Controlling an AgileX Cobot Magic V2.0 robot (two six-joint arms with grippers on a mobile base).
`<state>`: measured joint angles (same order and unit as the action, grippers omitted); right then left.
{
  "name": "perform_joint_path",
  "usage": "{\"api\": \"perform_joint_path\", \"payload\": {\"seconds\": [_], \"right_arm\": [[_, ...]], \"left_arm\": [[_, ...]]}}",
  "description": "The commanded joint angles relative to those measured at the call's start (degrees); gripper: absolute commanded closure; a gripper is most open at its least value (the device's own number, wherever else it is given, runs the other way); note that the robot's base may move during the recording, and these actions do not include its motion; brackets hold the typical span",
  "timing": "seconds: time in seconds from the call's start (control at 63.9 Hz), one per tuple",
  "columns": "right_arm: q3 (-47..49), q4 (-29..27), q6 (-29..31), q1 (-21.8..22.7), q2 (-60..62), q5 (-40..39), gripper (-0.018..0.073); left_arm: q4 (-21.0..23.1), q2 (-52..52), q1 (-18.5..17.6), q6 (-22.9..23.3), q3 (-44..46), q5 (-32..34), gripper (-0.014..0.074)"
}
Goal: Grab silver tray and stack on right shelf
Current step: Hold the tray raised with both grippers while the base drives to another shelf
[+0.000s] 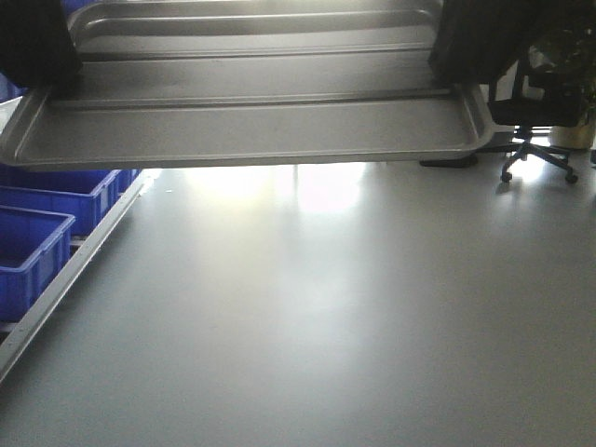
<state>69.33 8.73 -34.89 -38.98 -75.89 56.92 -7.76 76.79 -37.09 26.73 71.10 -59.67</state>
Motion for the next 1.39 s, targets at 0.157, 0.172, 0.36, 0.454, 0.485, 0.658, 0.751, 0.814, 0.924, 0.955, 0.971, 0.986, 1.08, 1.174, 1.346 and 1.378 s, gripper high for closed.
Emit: {"api": "perform_joint_path", "payload": {"seconds": [0.157,0.172,0.36,0.454,0.485,0.658,0.751,0.814,0.924,0.955,0.971,0.986,1.08,1.174,1.346,1.378], "right_arm": [[1.7,2.1,1.3,0.0,1.9,-2.8,0.0502],[1.7,2.1,1.3,0.0,1.9,-2.8,0.0502],[1.7,2.1,1.3,0.0,1.9,-2.8,0.0502],[1.7,2.1,1.3,0.0,1.9,-2.8,0.0502],[1.7,2.1,1.3,0.0,1.9,-2.8,0.0502],[1.7,2.1,1.3,0.0,1.9,-2.8,0.0502],[1.7,2.1,1.3,0.0,1.9,-2.8,0.0502],[1.7,2.1,1.3,0.0,1.9,-2.8,0.0502],[1.7,2.1,1.3,0.0,1.9,-2.8,0.0502],[1.7,2.1,1.3,0.0,1.9,-2.8,0.0502],[1.7,2.1,1.3,0.0,1.9,-2.8,0.0502],[1.7,2.1,1.3,0.0,1.9,-2.8,0.0502],[1.7,2.1,1.3,0.0,1.9,-2.8,0.0502],[1.7,2.1,1.3,0.0,1.9,-2.8,0.0502],[1.7,2.1,1.3,0.0,1.9,-2.8,0.0502],[1.7,2.1,1.3,0.0,1.9,-2.8,0.0502]], "left_arm": [[-1.7,-1.6,-0.6,-1.1,1.8,1.1,0.0689],[-1.7,-1.6,-0.6,-1.1,1.8,1.1,0.0689],[-1.7,-1.6,-0.6,-1.1,1.8,1.1,0.0689],[-1.7,-1.6,-0.6,-1.1,1.8,1.1,0.0689],[-1.7,-1.6,-0.6,-1.1,1.8,1.1,0.0689],[-1.7,-1.6,-0.6,-1.1,1.8,1.1,0.0689],[-1.7,-1.6,-0.6,-1.1,1.8,1.1,0.0689],[-1.7,-1.6,-0.6,-1.1,1.8,1.1,0.0689],[-1.7,-1.6,-0.6,-1.1,1.8,1.1,0.0689],[-1.7,-1.6,-0.6,-1.1,1.8,1.1,0.0689],[-1.7,-1.6,-0.6,-1.1,1.8,1.1,0.0689],[-1.7,-1.6,-0.6,-1.1,1.8,1.1,0.0689],[-1.7,-1.6,-0.6,-1.1,1.8,1.1,0.0689],[-1.4,-1.6,-0.6,-1.1,1.8,1.1,0.0689],[-1.3,-1.6,-0.6,-1.1,1.8,1.1,0.0689],[-1.3,-1.6,-0.6,-1.1,1.8,1.1,0.0689]]}}
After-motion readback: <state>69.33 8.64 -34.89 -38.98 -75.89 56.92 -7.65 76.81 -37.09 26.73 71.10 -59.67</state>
